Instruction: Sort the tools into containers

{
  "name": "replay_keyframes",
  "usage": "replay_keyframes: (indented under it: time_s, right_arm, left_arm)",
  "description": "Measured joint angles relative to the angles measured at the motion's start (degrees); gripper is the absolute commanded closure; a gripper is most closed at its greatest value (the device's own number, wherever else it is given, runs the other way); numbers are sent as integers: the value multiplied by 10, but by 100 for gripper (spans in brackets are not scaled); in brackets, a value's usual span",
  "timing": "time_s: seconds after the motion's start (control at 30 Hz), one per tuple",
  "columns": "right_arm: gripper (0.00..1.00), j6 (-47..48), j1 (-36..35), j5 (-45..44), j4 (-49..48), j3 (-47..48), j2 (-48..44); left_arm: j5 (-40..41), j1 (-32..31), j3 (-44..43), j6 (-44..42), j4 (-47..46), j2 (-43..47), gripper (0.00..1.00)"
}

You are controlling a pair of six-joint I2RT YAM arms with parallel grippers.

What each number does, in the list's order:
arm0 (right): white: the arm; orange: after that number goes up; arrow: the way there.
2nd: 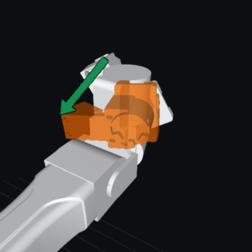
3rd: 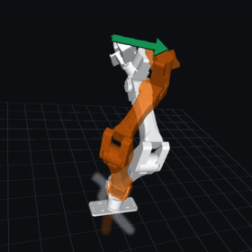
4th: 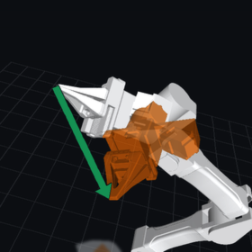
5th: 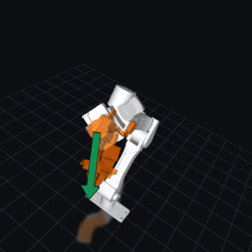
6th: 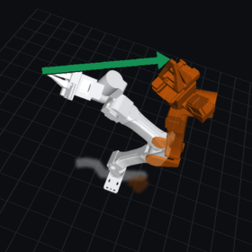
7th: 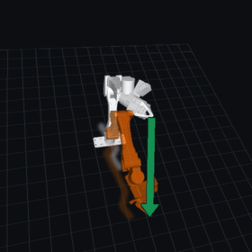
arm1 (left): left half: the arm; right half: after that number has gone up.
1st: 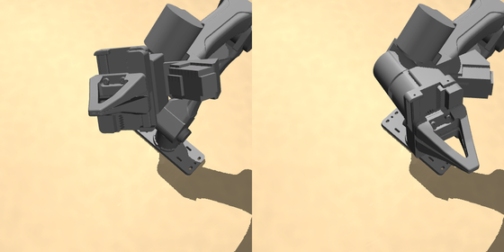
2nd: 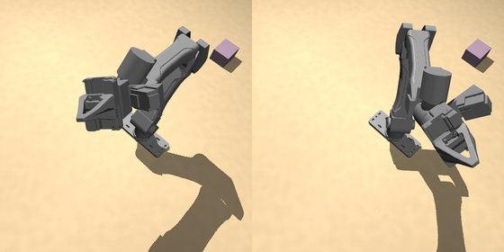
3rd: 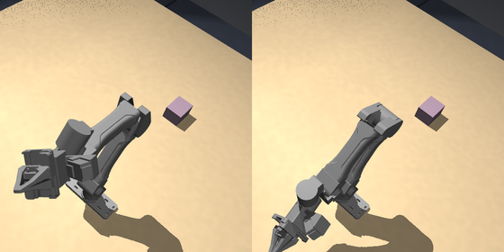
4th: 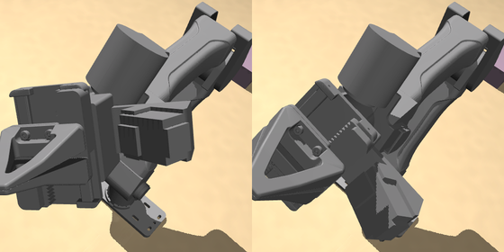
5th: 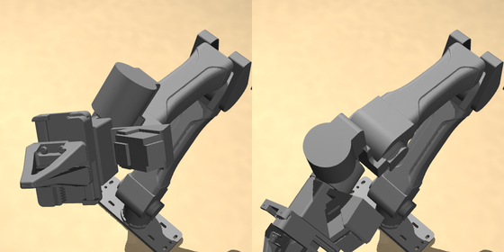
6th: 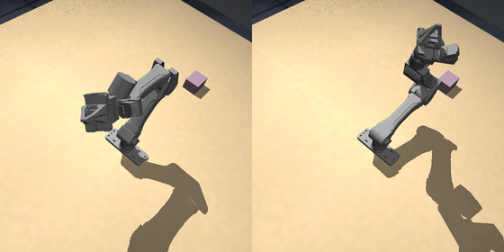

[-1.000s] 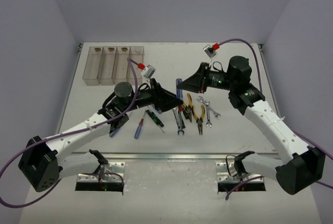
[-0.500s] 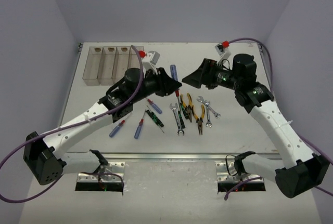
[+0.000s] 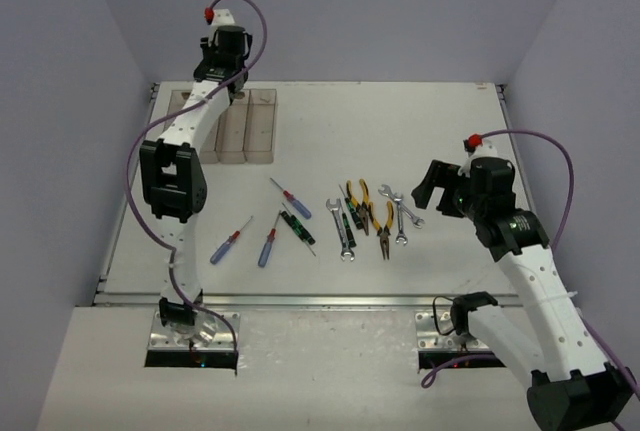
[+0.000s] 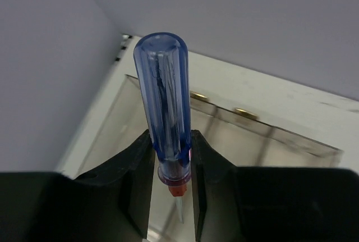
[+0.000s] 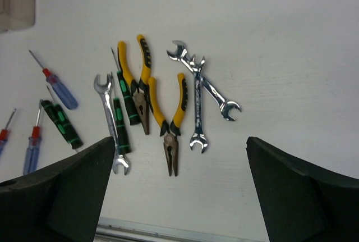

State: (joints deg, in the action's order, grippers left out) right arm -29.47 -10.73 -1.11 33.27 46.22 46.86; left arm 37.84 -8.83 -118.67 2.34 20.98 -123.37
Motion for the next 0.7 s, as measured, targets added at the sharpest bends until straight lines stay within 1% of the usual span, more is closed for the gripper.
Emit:
replay_keyframes:
  time_s: [0.1,0.17,0.3,0.33,0.4,0.57,0.7]
  right_arm:
    - [1,8,0,19,16,-41,-16]
    - [1,10,0,31,24,-52,-27]
    - [1,11,0,68,10,-56,-40]
    - [1,11,0,78,6,-58,-40]
    - [1,12,0,93,-2,-60,-37]
    - [1,15,0,115,-11,-65,-32]
    - [1,17,0,126,-16,-66,-36]
  left_arm:
    - [27,47,37,-83,-61,-26,100]
    - [29,74,54,-115,-85,-36,100]
    - [25,118,82,-188,-164,-44,100]
    - [20,123,83,-201,-178,-48,100]
    - [4,128,84,-220,-203,-53,96]
    - [-28,133,86,-244,-243,-73,93]
    - [-55,134,108,-240,-248,-90,73]
